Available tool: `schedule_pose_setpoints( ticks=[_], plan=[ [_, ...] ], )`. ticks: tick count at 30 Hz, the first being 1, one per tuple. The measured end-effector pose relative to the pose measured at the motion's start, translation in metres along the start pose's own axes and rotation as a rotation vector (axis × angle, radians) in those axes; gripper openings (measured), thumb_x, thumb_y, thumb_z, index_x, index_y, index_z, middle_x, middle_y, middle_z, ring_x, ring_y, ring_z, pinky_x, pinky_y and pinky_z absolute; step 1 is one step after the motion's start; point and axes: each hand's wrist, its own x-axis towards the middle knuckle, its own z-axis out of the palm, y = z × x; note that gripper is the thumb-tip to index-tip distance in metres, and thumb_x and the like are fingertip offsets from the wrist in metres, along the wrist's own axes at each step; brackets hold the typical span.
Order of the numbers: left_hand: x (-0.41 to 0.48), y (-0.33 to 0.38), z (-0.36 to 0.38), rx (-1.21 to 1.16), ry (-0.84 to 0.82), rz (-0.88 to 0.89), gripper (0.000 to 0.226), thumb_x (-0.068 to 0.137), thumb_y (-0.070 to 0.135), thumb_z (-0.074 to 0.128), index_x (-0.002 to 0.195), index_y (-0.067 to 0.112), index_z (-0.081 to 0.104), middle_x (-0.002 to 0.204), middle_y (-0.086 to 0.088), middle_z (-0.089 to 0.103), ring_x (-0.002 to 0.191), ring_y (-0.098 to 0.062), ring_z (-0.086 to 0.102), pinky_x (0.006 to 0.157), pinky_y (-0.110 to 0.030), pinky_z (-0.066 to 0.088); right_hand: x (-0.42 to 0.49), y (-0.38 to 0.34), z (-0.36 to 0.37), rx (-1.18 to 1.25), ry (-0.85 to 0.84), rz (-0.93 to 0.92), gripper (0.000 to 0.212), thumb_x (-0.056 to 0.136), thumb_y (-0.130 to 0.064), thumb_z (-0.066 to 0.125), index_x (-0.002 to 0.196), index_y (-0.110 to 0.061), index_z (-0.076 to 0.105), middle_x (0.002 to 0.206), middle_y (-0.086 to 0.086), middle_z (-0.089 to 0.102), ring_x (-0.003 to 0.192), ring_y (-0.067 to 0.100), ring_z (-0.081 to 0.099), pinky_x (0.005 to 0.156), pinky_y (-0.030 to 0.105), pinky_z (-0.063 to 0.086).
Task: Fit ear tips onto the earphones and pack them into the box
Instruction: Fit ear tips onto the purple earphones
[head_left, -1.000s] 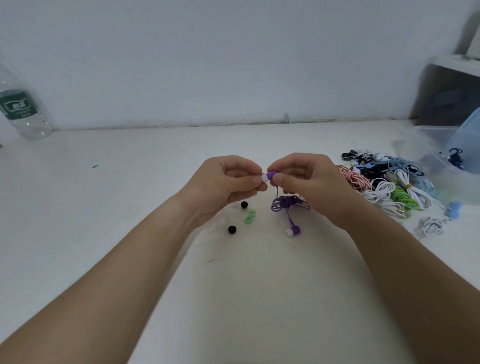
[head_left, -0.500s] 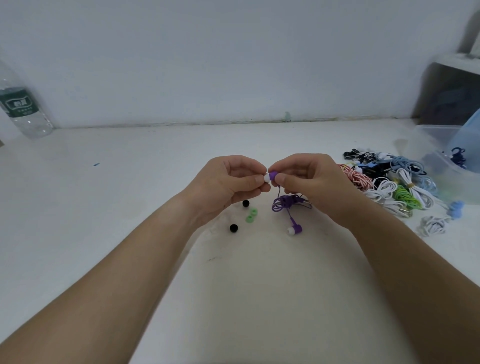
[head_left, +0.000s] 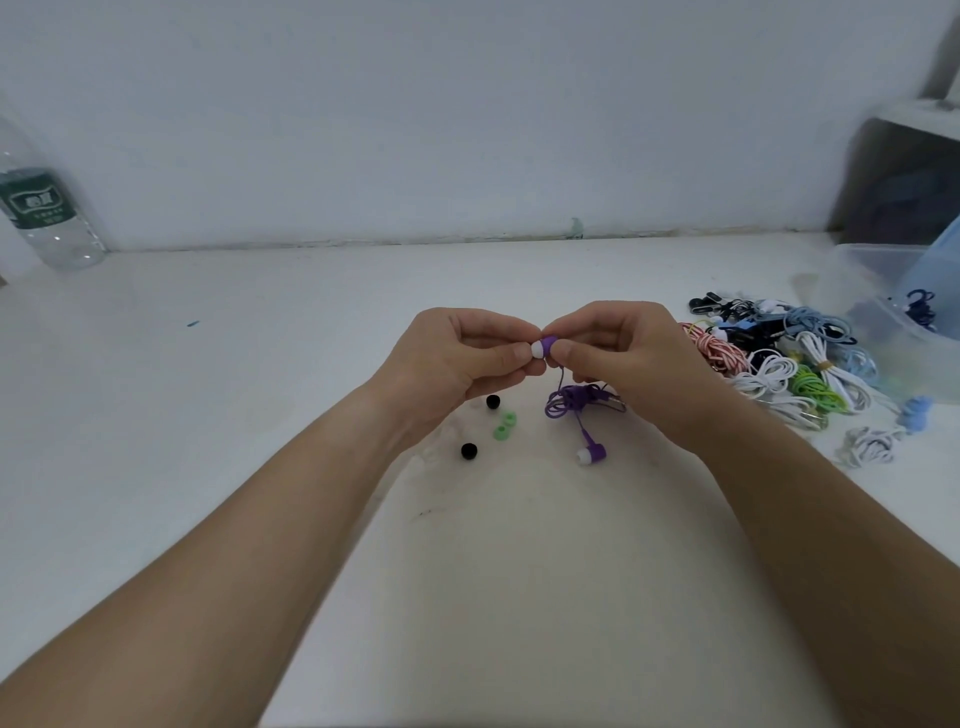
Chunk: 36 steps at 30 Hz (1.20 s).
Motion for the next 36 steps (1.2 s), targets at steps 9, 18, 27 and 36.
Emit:
schedule_pose_setpoints(
  ticks=[9, 18, 27, 36],
  plan=[
    [0.0004, -0.0021, 0.0032, -0.011, 0.026, 0.010, 0.015, 0.088, 0.001, 0.071, 0.101, 0.005, 0.075, 0.095, -0.015, 0.077, 0.092, -0.022, 0.075, 0.083, -0.025, 0.059, 0.0002, 0.0019, 0.0027, -0.001, 0.062, 0.012, 0.008, 0.089, -0.006, 0.072, 0.095, -0.010, 0.076, 0.085, 0.008, 0.077, 0.082, 0.016, 0.072, 0.070, 0.023, 0.055],
    [0.0005, -0.0011, 0.0019, -0.032, 0.011, 0.014, 0.012, 0.089, 0.003, 0.070, 0.097, 0.010, 0.076, 0.094, -0.012, 0.078, 0.091, -0.018, 0.075, 0.079, -0.023, 0.058, -0.0017, -0.0006, 0.0029, 0.086, 0.037, 0.090, 0.012, 0.092, -0.010, 0.069, 0.098, -0.015, 0.077, 0.086, 0.008, 0.078, 0.075, 0.018, 0.063, 0.075, 0.032, 0.052],
    [-0.0003, 0.0002, 0.0045, -0.036, 0.033, 0.033, 0.014, 0.087, 0.002, 0.071, 0.100, 0.006, 0.074, 0.091, -0.012, 0.077, 0.087, -0.019, 0.075, 0.075, -0.022, 0.058, -0.0019, -0.0022, 0.0043, 0.044, 0.076, 0.022, 0.010, 0.090, -0.008, 0.071, 0.095, -0.015, 0.076, 0.088, 0.013, 0.076, 0.084, 0.035, 0.068, 0.073, 0.031, 0.056],
    [0.0007, 0.0012, 0.0028, -0.047, 0.015, 0.035, 0.016, 0.088, 0.003, 0.070, 0.103, 0.003, 0.074, 0.096, -0.015, 0.077, 0.091, -0.021, 0.074, 0.084, -0.026, 0.059, -0.0021, -0.0065, 0.0044, 0.084, 0.062, 0.044, 0.011, 0.092, -0.006, 0.068, 0.097, -0.013, 0.076, 0.086, 0.010, 0.078, 0.077, 0.019, 0.066, 0.070, 0.026, 0.052]
  ],
)
